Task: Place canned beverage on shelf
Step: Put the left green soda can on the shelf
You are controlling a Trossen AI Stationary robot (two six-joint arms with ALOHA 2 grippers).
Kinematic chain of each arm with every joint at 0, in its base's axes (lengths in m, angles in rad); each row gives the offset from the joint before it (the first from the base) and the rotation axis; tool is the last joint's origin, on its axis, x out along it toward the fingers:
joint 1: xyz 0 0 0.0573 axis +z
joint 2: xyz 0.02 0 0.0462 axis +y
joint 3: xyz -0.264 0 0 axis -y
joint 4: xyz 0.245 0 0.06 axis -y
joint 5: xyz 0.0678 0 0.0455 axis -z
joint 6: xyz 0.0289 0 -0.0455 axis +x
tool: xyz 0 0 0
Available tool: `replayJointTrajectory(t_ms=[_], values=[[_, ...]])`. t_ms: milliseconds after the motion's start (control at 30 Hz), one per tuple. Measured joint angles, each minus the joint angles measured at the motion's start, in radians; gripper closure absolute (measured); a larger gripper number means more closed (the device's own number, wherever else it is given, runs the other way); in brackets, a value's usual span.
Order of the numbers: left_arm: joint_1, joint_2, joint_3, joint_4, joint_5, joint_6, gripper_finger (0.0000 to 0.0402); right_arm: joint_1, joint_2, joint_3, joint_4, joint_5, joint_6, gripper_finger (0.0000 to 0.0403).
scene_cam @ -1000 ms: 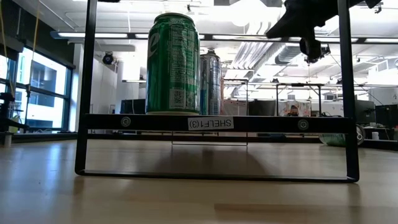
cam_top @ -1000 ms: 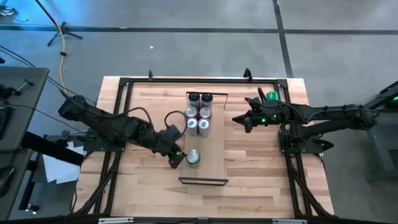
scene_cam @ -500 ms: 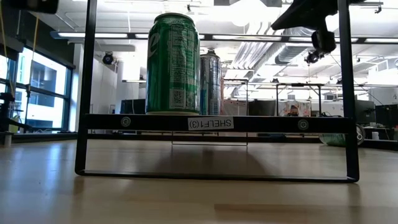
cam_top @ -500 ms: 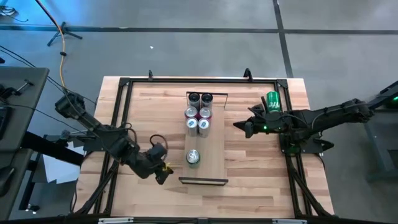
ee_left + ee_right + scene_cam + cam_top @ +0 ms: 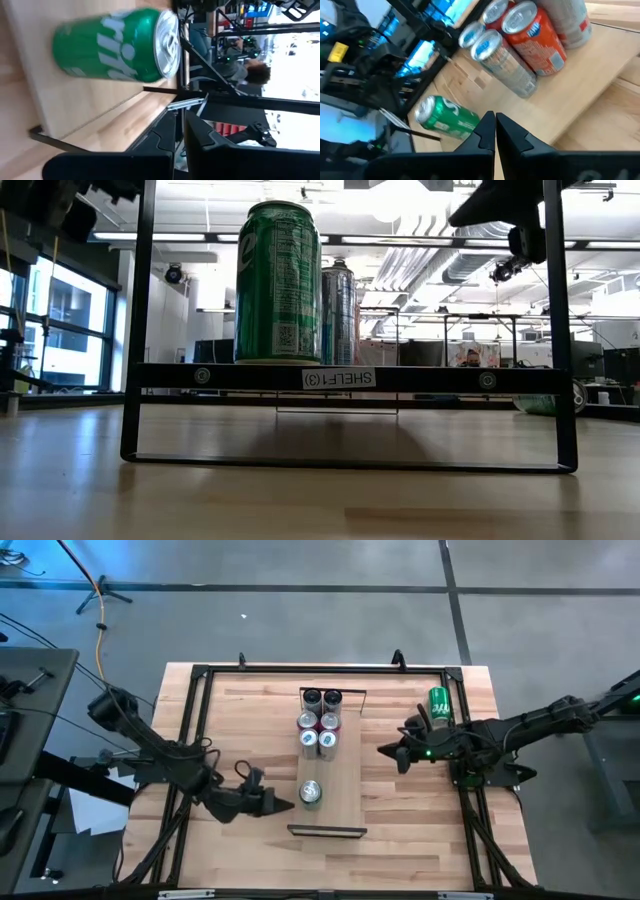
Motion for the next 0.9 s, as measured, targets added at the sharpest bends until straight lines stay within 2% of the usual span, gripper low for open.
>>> replayJointTrajectory(t_ms=[367, 633, 900], values=[[0.031, 0.110, 0.005, 0.061, 0.017, -0.013, 0.0401, 0.001, 0.000, 0.000, -0.034, 0.007, -0.003, 0.0402], [0.076, 0.148, 0.005, 0.081, 0.138, 0.056, 0.0401, 0.001, 0.000, 0.000, -0.039, 0.008, -0.001, 0.0402], [0.106, 0.220, 0.005, 0.167, 0.195, 0.065, 0.0401, 0.001, 0.000, 0.000, -0.039, 0.008, 0.006, 0.0402]])
